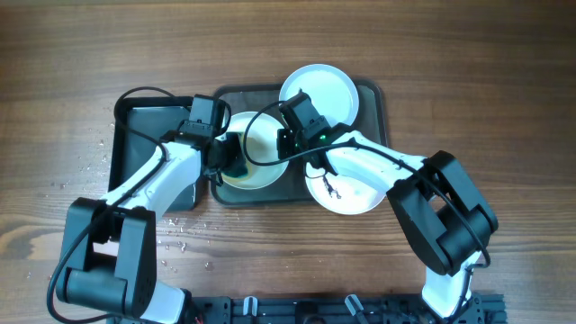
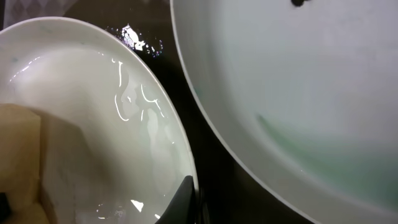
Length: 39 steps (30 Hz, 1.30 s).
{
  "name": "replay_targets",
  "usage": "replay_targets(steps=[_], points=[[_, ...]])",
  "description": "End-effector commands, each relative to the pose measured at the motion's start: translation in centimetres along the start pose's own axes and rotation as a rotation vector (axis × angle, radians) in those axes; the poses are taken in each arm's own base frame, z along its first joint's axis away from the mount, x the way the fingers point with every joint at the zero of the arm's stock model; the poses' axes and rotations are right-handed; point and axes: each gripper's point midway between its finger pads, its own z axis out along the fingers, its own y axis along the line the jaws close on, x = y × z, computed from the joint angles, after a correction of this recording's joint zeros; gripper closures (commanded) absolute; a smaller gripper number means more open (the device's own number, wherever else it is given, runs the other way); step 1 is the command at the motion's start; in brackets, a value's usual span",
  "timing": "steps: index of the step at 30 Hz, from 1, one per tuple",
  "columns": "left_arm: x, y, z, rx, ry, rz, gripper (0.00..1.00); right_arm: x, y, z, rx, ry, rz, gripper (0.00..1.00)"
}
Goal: Clean dirty plates on tray and stack at the side
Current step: 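Scrub the left plate with the sponge while the right gripper holds it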
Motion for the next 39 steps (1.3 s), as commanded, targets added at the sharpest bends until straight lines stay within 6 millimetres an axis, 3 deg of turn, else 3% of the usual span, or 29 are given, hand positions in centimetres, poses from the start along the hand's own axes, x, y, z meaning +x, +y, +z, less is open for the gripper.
replay_targets(steps=[1, 14, 20, 27, 39], points=[[0.6, 0.6, 0.2, -0.011, 0.01, -0.027, 0.96, 1.0, 0.9, 0.5, -0.033, 0.03, -0.013, 0.96], [1.3, 0.1, 1.2, 0.025, 0.053, -0.056, 0.96, 1.0, 0.9, 0.5, -0.037, 0.032, -0.013, 0.96], [2.1, -1.9, 2.8, 0.148, 0.12, -0.059, 0.96, 1.0, 0.9, 0.5, -0.037, 0.032, -0.013, 0.96], [1.8, -4.7, 2.3, 0.304, 0.132, -0.044, 0.96, 1.0, 0.9, 0.5, -0.037, 0.032, -0.012, 0.96], [2.2, -6.1, 3.4, 0.324, 0.126, 0.002, 0.96, 1.0, 1.0, 0.5, -0.038, 0.031, -0.012, 0.96]])
